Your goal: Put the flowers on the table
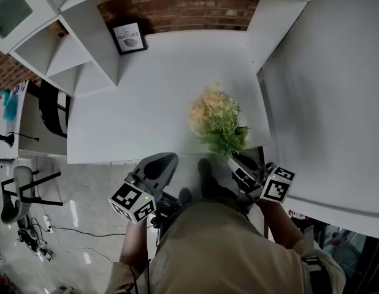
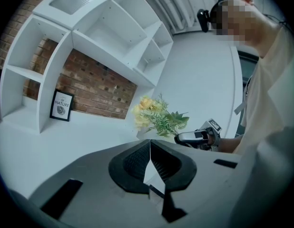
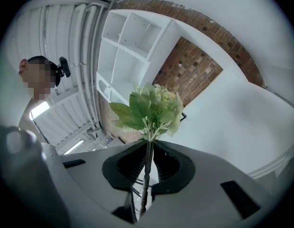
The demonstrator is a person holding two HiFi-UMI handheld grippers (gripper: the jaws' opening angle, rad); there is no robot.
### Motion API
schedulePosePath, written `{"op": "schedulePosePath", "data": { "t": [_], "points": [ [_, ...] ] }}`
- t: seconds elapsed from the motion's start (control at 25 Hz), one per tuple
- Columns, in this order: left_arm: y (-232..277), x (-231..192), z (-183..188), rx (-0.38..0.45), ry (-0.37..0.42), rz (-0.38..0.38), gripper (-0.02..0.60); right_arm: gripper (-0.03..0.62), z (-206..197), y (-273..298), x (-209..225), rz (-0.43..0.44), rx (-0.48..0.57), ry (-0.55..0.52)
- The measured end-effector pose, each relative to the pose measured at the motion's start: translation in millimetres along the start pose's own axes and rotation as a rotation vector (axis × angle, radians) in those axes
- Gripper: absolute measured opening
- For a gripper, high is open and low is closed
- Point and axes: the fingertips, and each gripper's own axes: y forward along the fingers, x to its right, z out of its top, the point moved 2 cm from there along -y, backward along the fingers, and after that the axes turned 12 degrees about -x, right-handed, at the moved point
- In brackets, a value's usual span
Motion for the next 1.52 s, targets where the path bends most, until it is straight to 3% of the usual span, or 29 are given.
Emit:
{"op": "schedulePosePath", "data": {
  "t": [0.84,1.52],
  "points": [
    [17.4,-27.7,7.5,-0.066,-0.040,0.061,0.014,0.048,65.7,28.1,50.2,0.041,0.084,0.079],
    [78.0,-31.9,47.9,-0.098,-0.040,0.175,0.014,0.048,131.0,26.2,122.0,0.085,0.081,0.115]
  ]
}}
